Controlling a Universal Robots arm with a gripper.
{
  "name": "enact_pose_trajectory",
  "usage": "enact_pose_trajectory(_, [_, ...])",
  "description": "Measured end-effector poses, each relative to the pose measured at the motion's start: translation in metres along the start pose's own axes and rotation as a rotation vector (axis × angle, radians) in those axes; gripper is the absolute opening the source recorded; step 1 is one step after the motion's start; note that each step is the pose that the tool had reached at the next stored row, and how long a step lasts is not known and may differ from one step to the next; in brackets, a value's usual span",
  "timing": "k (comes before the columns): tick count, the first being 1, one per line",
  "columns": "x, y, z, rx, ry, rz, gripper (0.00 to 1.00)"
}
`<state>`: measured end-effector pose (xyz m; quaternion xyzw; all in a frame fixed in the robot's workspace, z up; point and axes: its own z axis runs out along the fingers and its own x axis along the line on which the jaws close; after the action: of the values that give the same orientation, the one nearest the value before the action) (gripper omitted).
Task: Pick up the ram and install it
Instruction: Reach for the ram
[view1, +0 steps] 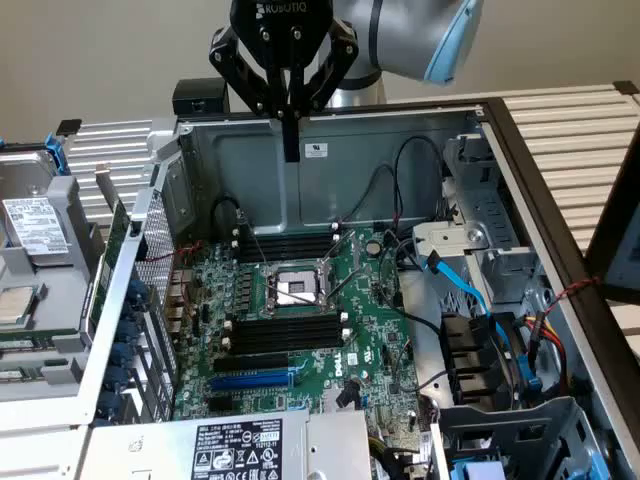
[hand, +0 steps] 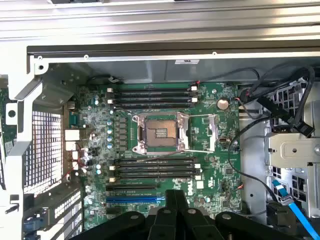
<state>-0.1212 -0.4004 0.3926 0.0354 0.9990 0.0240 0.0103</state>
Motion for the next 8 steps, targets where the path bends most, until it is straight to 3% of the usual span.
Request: enact_pose_trajectory(8, [0.0,-0.0001,0.0,0.0,-0.0001,0.0,0.11])
